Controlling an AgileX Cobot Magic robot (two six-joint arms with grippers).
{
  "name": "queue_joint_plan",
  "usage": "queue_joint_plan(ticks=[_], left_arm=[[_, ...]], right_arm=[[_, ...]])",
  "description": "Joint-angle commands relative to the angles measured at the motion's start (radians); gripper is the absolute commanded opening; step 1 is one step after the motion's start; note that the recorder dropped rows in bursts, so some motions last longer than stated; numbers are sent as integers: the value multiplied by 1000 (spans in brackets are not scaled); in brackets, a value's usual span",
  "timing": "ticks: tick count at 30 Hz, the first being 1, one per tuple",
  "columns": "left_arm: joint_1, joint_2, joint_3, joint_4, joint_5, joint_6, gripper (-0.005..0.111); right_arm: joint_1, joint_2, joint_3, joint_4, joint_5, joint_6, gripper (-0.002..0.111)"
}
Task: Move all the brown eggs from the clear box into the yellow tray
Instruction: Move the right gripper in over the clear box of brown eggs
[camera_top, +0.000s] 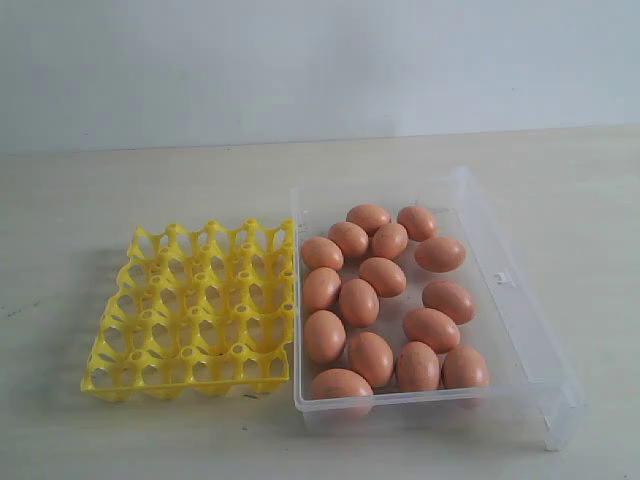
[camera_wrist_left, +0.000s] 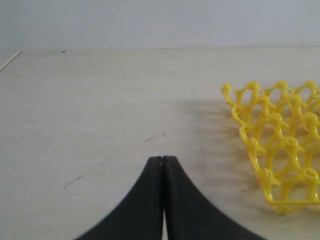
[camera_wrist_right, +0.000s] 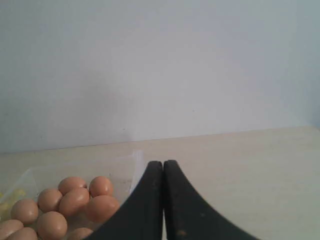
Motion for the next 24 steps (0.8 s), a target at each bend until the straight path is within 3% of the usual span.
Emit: queue_joint_plan(ticks=[1, 11, 18, 24], left_arm=[[-9, -6, -4, -6, -12, 0, 0], [-9, -6, -4, -6, -12, 0, 0], [-9, -6, -4, -6, -12, 0, 0], [-9, -6, -4, -6, -12, 0, 0]], right_arm=[[-5, -7, 5, 46, -1, 0, 0], [-5, 92, -149, 38, 54, 0, 0], [-5, 388, -253, 38, 83, 6, 0], [0, 660, -394, 50, 213, 214, 0]])
